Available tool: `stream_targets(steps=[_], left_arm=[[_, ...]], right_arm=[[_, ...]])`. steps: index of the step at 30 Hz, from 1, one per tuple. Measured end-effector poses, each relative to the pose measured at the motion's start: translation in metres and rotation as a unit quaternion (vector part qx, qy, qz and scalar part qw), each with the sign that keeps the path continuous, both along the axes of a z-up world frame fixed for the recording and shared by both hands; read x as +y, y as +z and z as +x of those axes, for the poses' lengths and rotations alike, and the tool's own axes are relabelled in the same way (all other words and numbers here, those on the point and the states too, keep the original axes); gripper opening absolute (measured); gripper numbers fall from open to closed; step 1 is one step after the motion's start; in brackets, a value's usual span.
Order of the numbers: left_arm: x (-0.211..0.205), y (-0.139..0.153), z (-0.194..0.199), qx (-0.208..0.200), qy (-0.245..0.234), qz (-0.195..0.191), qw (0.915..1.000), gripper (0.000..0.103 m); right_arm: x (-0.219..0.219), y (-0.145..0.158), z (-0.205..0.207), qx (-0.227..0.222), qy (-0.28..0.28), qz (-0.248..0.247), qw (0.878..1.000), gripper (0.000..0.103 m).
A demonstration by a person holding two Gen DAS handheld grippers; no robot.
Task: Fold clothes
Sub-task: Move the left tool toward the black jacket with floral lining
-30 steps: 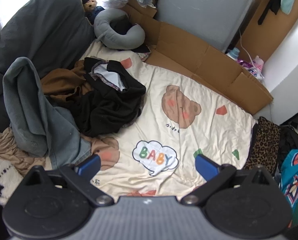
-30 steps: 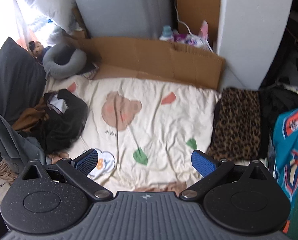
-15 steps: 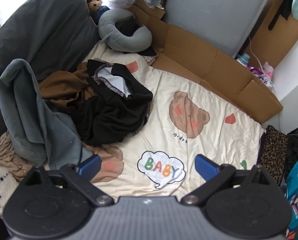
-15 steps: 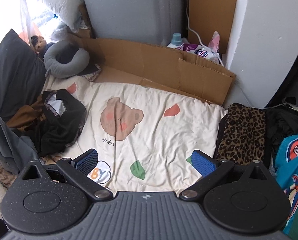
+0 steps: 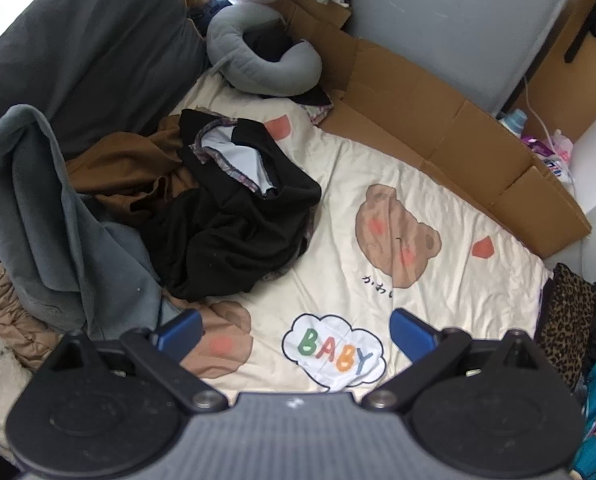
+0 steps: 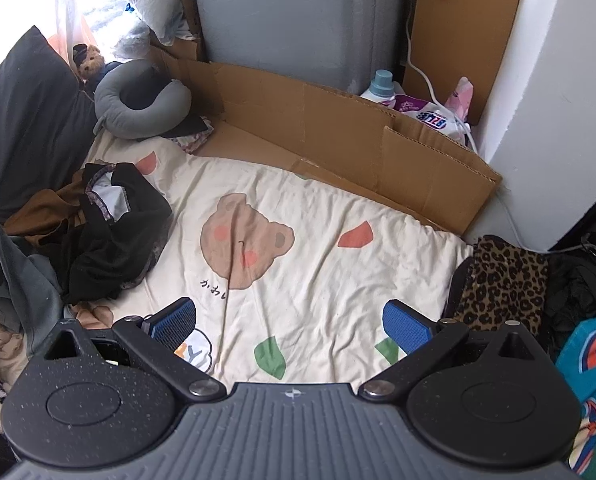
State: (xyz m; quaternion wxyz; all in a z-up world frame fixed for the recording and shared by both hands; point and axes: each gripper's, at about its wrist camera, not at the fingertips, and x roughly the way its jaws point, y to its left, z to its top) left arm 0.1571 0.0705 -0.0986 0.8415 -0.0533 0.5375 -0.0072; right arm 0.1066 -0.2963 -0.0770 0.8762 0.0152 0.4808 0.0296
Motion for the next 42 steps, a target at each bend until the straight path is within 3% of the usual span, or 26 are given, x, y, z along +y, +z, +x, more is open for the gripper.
stream_targets(steps=[8,14,25,33,42], left_arm=[[-0.003,-0.02,0.023,-0.017,-0.019,0.027,0.9993,0.101],[0.005,-0.032,0.036,-0.045,0.005,0.027,0.9986,0.099],[0.035,-0.079,0.064,-0.085,0.045,0.028,0.9949,0.096],[0.041,-0.118,0.076,-0.11,0.055,0.014,0.9923,0.085],[0.047,-0.16,0.091,-0.139,0.064,0.0,0.9882,0.083]], right_arm=[[0.0,-0.014,0.022,-0.015,0.013,0.015,1.0,0.103],[-0.001,-0.029,0.036,-0.025,0.031,0.014,0.999,0.103],[0.002,-0.083,0.049,-0.023,0.088,0.017,0.996,0.102],[-0.006,-0.121,0.052,-0.036,0.092,0.027,0.995,0.102],[-0.006,-0.165,0.051,-0.041,0.103,0.045,0.993,0.102]])
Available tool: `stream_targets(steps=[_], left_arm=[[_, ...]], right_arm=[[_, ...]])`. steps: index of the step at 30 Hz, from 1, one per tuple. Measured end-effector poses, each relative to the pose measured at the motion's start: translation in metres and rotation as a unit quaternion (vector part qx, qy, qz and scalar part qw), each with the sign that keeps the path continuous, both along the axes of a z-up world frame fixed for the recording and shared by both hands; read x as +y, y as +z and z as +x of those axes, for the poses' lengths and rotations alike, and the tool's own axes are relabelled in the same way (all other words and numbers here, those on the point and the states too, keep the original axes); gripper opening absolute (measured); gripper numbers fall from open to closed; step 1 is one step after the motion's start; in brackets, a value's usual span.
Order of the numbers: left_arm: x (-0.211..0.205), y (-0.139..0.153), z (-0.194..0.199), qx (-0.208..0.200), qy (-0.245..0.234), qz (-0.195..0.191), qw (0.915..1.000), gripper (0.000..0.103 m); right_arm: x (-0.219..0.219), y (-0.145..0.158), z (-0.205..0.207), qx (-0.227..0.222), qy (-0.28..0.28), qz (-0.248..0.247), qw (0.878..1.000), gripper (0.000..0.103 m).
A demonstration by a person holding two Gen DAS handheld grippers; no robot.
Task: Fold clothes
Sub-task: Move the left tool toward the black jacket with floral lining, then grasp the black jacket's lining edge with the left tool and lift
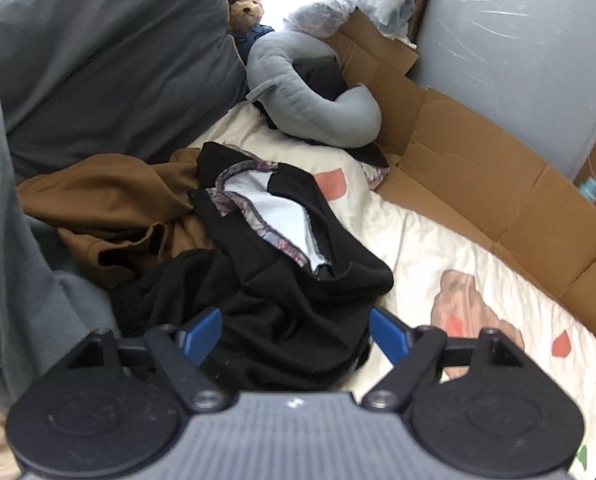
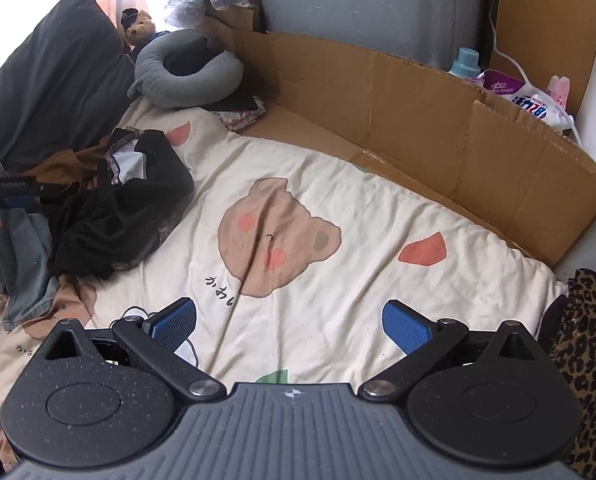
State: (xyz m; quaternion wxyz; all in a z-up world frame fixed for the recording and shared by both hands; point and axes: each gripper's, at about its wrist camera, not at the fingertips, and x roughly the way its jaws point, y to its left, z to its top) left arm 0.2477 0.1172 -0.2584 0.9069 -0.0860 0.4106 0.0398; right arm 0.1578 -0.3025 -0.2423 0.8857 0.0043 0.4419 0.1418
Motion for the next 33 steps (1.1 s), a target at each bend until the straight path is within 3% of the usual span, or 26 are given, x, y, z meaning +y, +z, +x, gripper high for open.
stream_targets(steps=[5,8,18,21,24,27,33], left_arm=[[-0.004,-0.018,0.016,-0.026,-0.002,0.003,0.9997,0.069],[-0.002,-0.034,0.026,-0.041,0.009,-0.004,0.9991,0.061],[-0.013,-0.062,0.053,-0.041,0.004,0.012,0.9991,0.06],[-0.014,-0.07,0.062,-0.041,0.005,0.01,0.9991,0.06],[-0.015,-0.081,0.071,-0.036,0.008,0.022,0.9991,0.055],[-0.011,-0.089,0.077,-0.029,0.02,0.003,0.9994,0.043],[-0.012,-0.096,0.083,-0.02,0.022,-0.04,0.9988,0.035]], right_arm=[[-0.001,-0.021,-0.001,-0.011,-0.013,-0.007,1.0,0.101],[-0.008,-0.032,0.003,0.004,-0.047,0.027,0.999,0.099],[0.011,-0.045,0.014,-0.032,-0.019,0.011,0.999,0.094],[0.013,-0.052,0.017,-0.023,-0.006,0.015,1.0,0.086],[0.011,-0.059,0.016,-0.013,-0.009,0.026,1.0,0.086],[0.009,-0.066,0.013,-0.008,-0.007,0.038,0.999,0.086],[0.003,-0.075,0.01,0.009,-0.012,0.054,0.998,0.086]])
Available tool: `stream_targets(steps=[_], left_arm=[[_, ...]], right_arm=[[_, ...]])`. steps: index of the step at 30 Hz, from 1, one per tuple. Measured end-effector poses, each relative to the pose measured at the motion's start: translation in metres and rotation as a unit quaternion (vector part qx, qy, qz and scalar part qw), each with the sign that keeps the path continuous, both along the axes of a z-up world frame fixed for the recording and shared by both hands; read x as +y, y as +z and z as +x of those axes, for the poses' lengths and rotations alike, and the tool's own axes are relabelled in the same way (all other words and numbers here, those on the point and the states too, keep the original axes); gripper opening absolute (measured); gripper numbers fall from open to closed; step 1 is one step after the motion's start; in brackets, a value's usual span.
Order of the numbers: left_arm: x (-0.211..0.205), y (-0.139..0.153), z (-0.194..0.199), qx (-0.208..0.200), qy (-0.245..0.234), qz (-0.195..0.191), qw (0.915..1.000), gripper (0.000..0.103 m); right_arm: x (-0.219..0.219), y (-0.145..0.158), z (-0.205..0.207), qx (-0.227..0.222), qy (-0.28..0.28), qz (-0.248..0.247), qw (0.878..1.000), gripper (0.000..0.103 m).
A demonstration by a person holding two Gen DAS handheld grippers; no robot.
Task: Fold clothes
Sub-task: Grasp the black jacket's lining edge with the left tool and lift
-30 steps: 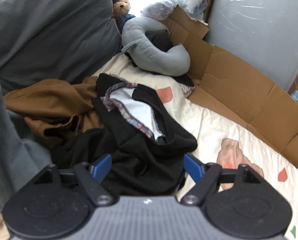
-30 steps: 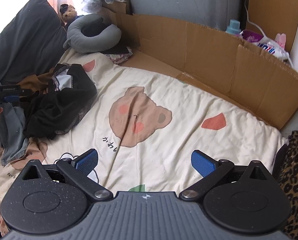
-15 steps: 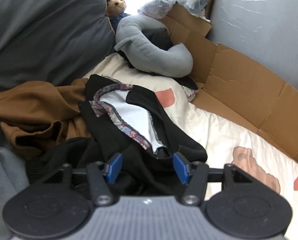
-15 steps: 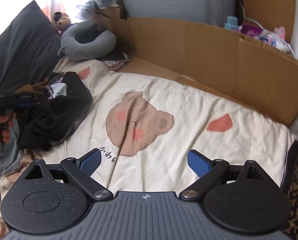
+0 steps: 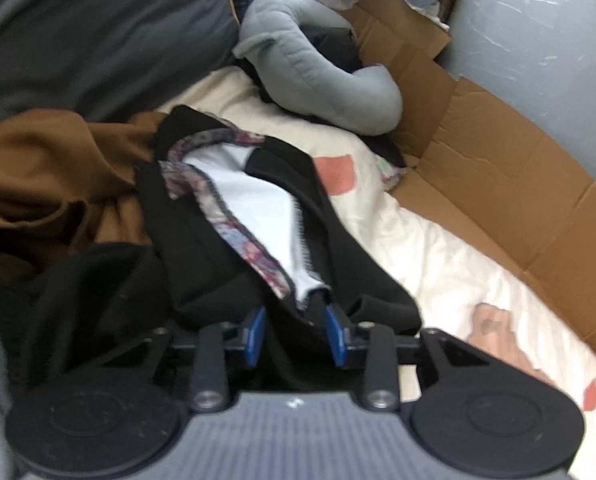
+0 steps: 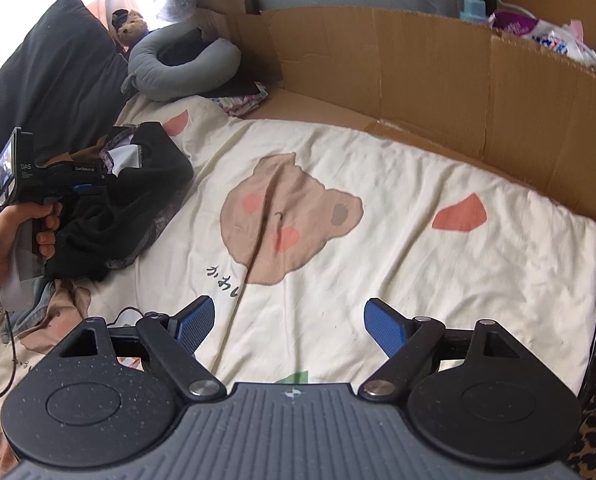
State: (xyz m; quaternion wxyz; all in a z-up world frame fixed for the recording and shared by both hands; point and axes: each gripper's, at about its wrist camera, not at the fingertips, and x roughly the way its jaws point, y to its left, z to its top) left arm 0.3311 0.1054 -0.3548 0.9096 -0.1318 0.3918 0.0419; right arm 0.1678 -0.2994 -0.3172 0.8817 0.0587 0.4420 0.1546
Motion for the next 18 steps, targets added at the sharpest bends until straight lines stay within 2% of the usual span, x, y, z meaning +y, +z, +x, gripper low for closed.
stream_targets(steps=[5,9,13,18], left_arm=[[-0.008,0.001,0.008,-0.003,-0.009,-0.019,0.9998,0.034],[-0.01,-0.005,0.015,0.014,0.011,-0.044,0.9989,0.003],[-0.023,-0.001,0.005,-0.001,-0.008,-0.034,0.9994,0.001],[-0.04,0.006,-0.01,0.001,-0.03,-0.045,0.9986,0.001]], right_arm=[[0.002,-0.003,-0.002,0.004,0.005,0.005,1.0,0.086],[0.001,-0.005,-0.002,0.011,0.005,0.006,1.0,0.086],[-0.002,-0.007,-0.001,0.017,0.0,0.007,1.0,0.086],[-0.005,-0.007,-0.001,0.017,-0.004,0.011,1.0,0.086]])
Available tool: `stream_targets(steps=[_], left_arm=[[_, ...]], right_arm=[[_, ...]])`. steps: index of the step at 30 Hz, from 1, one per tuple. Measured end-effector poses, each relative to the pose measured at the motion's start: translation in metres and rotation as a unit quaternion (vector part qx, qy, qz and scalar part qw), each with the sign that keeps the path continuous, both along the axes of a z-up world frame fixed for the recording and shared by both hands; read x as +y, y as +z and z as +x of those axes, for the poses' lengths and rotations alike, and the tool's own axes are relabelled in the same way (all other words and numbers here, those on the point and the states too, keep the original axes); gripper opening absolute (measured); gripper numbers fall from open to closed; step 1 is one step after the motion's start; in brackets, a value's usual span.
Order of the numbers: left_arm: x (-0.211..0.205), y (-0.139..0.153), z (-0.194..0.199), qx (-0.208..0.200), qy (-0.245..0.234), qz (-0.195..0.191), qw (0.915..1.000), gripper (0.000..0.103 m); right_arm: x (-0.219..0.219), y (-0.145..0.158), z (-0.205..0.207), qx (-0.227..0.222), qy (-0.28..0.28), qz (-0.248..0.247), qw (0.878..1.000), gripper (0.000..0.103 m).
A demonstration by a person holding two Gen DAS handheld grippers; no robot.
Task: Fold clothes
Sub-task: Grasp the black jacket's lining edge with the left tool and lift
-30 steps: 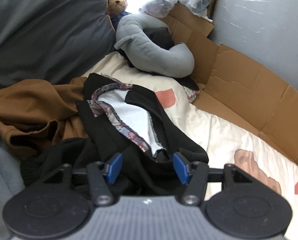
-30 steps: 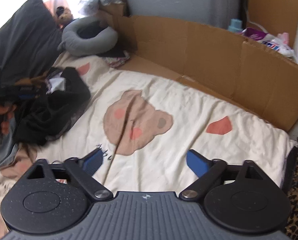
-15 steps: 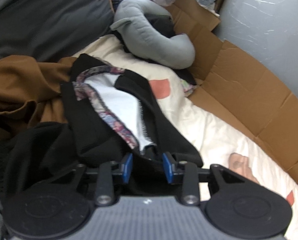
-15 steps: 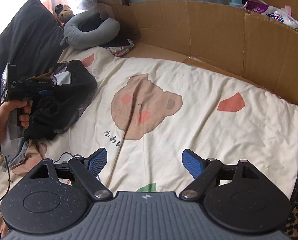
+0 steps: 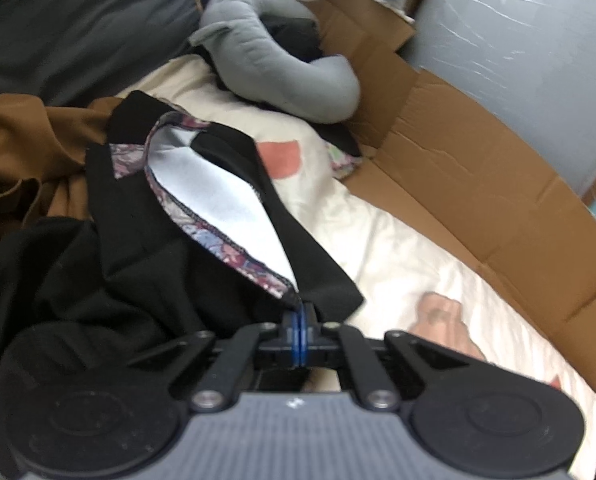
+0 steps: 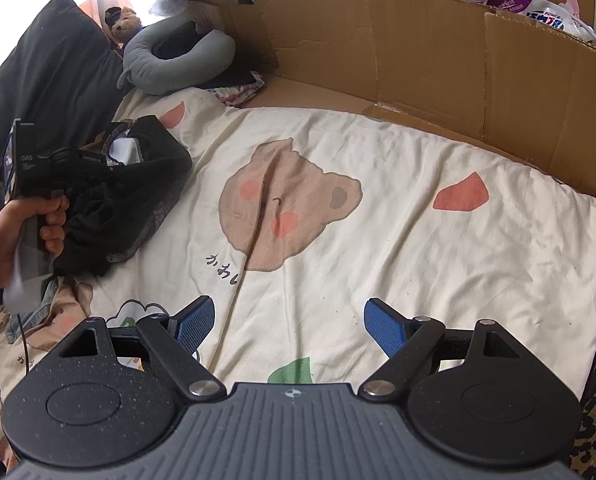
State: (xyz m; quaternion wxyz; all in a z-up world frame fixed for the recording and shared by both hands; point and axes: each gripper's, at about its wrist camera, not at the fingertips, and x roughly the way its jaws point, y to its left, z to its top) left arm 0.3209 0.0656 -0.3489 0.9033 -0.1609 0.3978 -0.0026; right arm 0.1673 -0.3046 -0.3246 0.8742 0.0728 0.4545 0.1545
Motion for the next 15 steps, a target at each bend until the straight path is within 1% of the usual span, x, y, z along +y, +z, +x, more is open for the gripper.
stream_targets(steps=[10,15], left_arm=[[-0.041,0.013,-0.048,0.004,-0.068,-0.013,0.9976,0.001],[-0.056,0.014,-0.076,0.017,-0.097,-0.02,0.995,0.001]], right_arm=[[-0.004,0.0,-0.001,0.001,-0.004,0.007,1.0,0.086],[-0.006,-0.001,-0.003,0.001,-0.007,0.01,1.0,0.086]])
